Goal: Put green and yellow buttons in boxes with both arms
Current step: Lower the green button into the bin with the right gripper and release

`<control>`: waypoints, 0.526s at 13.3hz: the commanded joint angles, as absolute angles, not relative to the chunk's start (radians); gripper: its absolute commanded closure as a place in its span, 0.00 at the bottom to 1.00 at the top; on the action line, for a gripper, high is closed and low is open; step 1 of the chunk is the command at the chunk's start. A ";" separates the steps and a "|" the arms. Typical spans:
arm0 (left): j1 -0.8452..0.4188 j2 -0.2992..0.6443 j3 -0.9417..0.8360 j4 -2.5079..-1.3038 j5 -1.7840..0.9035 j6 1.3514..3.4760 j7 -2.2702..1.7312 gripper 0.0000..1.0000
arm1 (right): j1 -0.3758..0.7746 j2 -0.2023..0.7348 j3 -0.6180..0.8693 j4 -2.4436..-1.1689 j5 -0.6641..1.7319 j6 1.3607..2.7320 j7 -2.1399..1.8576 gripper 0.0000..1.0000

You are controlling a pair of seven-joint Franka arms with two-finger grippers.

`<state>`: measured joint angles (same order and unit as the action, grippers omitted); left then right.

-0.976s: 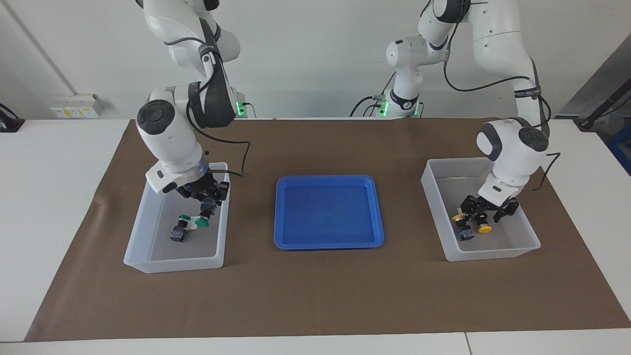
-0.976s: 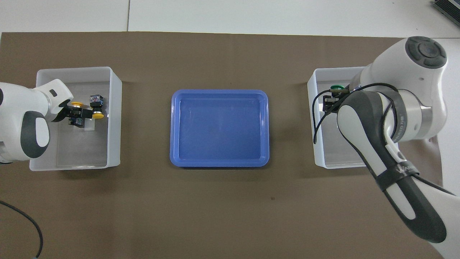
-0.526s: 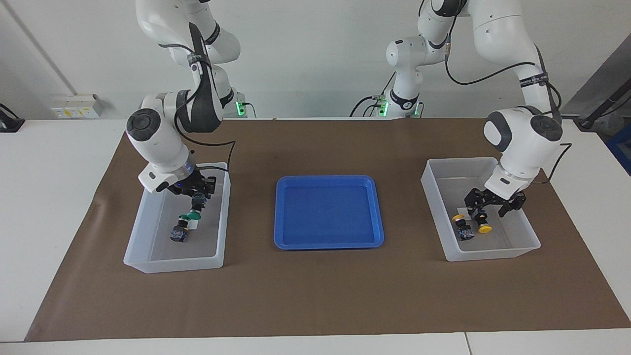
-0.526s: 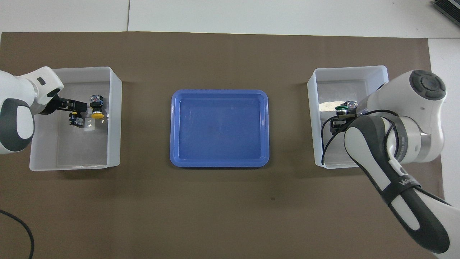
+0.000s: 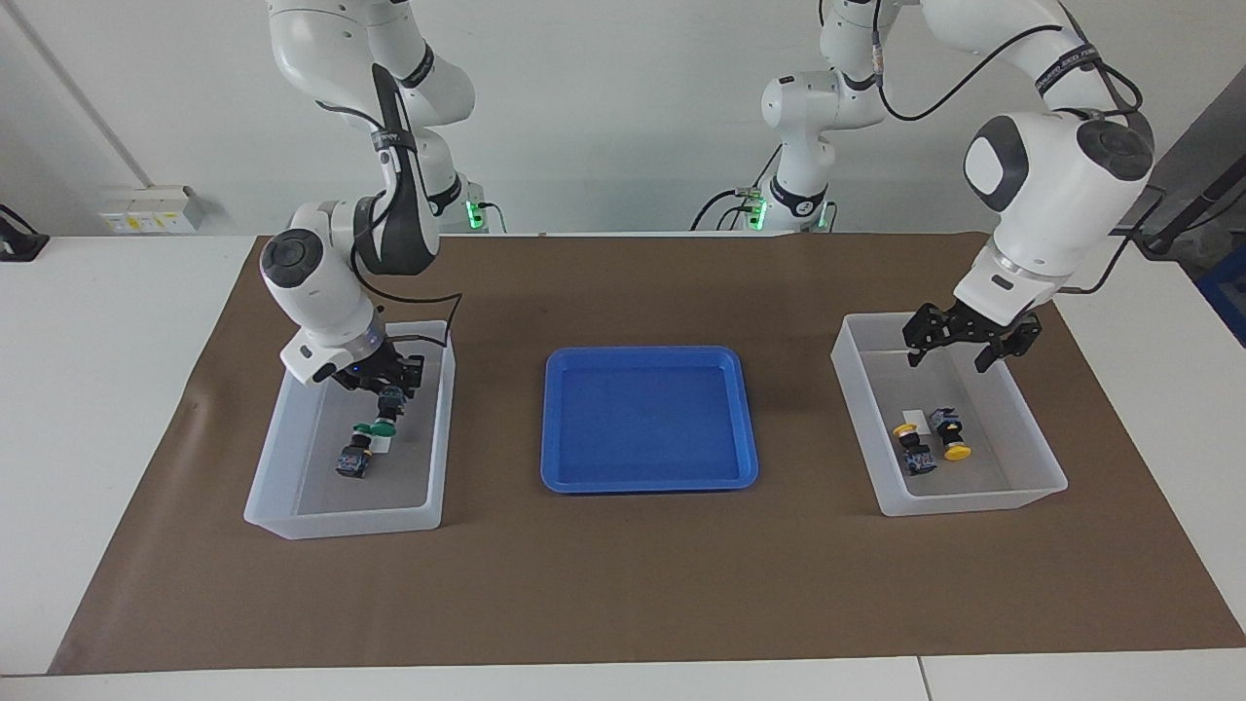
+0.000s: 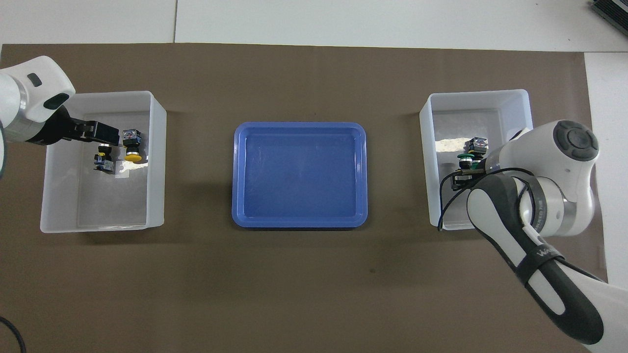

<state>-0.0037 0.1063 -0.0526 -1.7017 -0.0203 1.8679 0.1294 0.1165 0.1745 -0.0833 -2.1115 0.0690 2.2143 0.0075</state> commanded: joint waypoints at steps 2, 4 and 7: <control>-0.073 -0.023 -0.043 -1.690 -0.034 1.717 0.014 0.00 | 0.118 0.140 -0.068 -2.090 0.077 2.217 0.021 0.00; -0.092 -0.058 -0.043 -1.689 -0.035 1.671 -0.014 0.00 | 0.118 0.112 -0.067 -2.040 0.058 2.198 0.025 0.00; -0.092 -0.051 -0.040 -1.623 -0.034 1.599 -0.009 0.00 | 0.101 0.048 -0.074 -1.970 0.019 2.133 0.020 0.00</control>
<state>-0.0851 -0.0617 -0.0544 -1.6757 -0.0212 1.6482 -0.0024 0.1221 0.0996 -0.0769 -2.0044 0.0576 2.1878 0.0109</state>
